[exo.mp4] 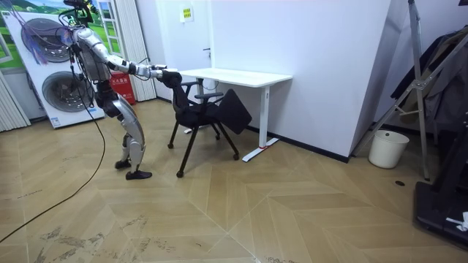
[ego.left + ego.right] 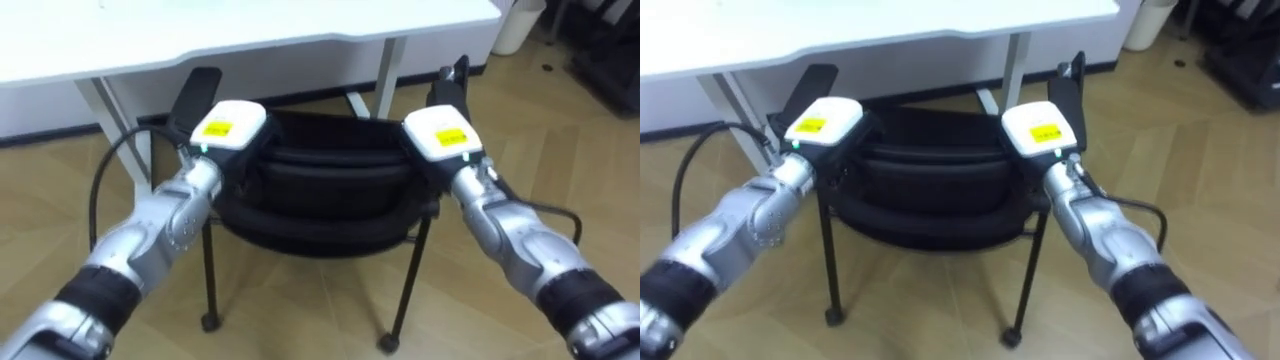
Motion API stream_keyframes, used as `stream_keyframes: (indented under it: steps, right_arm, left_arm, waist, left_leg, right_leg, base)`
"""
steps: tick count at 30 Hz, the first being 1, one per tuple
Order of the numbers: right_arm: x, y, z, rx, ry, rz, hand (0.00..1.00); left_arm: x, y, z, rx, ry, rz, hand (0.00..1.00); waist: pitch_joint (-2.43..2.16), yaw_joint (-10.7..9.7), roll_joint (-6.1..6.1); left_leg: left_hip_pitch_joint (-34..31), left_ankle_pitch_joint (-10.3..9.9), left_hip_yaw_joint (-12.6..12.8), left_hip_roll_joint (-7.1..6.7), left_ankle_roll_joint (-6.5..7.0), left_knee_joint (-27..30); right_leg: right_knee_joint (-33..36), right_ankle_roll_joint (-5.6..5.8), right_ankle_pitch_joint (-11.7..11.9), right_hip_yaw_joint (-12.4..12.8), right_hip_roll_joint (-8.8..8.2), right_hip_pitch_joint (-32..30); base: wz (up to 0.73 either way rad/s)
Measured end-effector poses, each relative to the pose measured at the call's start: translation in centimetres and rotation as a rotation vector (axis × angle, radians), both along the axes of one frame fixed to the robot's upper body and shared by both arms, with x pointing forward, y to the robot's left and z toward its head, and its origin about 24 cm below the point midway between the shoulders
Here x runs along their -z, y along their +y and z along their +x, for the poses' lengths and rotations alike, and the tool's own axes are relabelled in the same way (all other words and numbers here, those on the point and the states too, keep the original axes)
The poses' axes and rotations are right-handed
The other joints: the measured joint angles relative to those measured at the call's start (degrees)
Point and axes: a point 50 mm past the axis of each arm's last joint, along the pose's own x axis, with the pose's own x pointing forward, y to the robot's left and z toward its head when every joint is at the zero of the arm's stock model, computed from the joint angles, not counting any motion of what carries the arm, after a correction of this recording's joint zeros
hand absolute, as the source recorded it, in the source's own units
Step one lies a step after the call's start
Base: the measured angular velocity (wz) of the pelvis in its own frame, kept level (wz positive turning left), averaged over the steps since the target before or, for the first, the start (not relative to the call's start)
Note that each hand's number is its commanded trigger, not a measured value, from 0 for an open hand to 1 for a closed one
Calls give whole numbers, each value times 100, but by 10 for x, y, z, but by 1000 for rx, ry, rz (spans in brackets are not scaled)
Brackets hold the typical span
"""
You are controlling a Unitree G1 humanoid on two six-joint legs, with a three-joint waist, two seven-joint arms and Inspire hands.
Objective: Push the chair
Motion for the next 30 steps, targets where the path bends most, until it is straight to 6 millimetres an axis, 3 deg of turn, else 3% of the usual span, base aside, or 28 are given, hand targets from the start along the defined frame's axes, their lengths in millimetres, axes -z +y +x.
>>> stream_keyframes:
  steps: [2, 6, 15, 21, 27, 30]
  right_arm:
    - [-2, 0, 1, 0, -11, 2, 100]
    - [-4, 0, 1, 4, -26, 4, 100]
    - [-6, -1, 2, 14, -30, 1, 100]
    - [-4, 1, 2, 18, -23, 1, 100]
    - [-4, 3, 2, 21, -21, 4, 100]
    - [-5, 3, 2, 19, -22, 3, 100]
  left_arm:
    - [-4, 0, 1, 1, -14, 0, 100]
    - [-7, -1, 2, -4, -25, 7, 100]
    - [-11, 0, 3, -1, -34, 17, 100]
    - [-12, -3, 3, -1, -35, 28, 100]
    - [-17, -3, 3, -8, -25, 46, 100]
    - [-18, -2, 1, -18, -32, 54, 100]
  waist:
    - [-2, -2, -10]
    - [-11, -3, -61]
    - [-11, 236, -243]
    - [-1, 306, -298]
    - [-43, 466, -464]
    - [-49, 508, -538]
  left_leg:
    - [5, 556, 0, -88, 153, -233]
    - [20, 573, 15, -173, 178, -279]
    - [-2, 562, -16, -164, 107, -191]
    - [-4, 575, -24, -195, 91, -205]
    - [-8, 574, 8, -325, 96, -238]
    - [92, 503, 238, -377, 197, -351]
  right_leg:
    - [-18, 38, -60, -96, -4, 26]
    - [-44, 86, -99, -96, -33, 24]
    - [55, -7, -239, -145, -34, 26]
    - [42, -30, -316, -351, -69, 110]
    - [82, 23, -441, -436, -203, 137]
    - [80, 107, -485, -526, -284, 219]
  base:
    - [3]
    - [8]
    - [3]
    - [14]
    - [10]
    - [19]
